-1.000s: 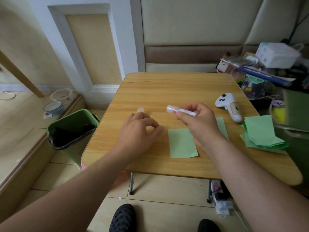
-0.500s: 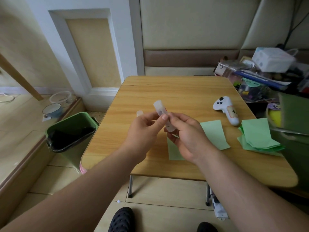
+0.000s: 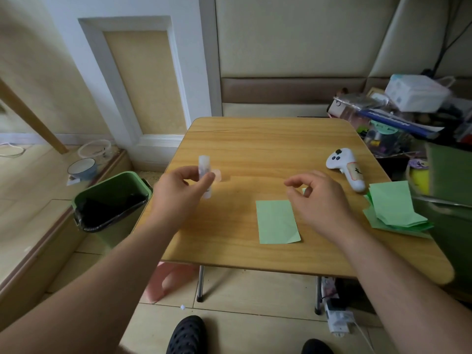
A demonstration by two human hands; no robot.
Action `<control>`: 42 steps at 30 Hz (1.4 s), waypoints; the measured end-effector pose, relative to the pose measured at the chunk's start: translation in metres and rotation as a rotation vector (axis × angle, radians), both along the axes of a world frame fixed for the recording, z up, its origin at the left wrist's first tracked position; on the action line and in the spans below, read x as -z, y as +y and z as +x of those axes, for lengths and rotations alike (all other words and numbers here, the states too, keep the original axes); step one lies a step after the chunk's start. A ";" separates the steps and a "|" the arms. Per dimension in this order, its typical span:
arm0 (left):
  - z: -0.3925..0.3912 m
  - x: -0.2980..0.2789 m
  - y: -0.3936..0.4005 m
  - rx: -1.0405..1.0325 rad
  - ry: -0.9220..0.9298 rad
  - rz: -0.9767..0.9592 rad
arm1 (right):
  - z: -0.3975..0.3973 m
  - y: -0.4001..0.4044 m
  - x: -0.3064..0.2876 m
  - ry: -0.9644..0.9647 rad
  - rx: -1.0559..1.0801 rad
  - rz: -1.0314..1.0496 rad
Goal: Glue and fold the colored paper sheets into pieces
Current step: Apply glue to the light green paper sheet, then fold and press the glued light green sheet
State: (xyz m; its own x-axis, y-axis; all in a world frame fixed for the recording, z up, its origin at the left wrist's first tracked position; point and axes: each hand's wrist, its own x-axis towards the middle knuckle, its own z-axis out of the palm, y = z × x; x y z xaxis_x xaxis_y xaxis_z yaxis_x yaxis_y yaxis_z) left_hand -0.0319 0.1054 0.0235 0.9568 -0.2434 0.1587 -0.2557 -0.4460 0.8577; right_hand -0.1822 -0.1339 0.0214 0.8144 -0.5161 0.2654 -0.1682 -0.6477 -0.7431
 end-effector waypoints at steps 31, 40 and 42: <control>-0.056 0.002 -0.031 0.125 -0.605 -0.016 | -0.028 -0.054 -0.002 0.406 0.111 -0.039; -0.074 0.003 -0.042 0.500 -0.400 0.015 | -0.026 -0.022 -0.028 -0.010 0.050 0.035; -0.078 0.000 -0.046 0.536 -0.338 -0.024 | -0.024 -0.012 -0.028 -0.094 -0.015 0.136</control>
State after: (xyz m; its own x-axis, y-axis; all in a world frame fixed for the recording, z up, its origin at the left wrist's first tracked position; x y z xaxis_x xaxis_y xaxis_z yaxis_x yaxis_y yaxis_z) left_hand -0.1096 0.0596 0.0231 0.5990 -0.6674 0.4425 -0.6967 -0.1620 0.6988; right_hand -0.2067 -0.1459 0.0499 0.7967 -0.5408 0.2697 -0.0848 -0.5419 -0.8362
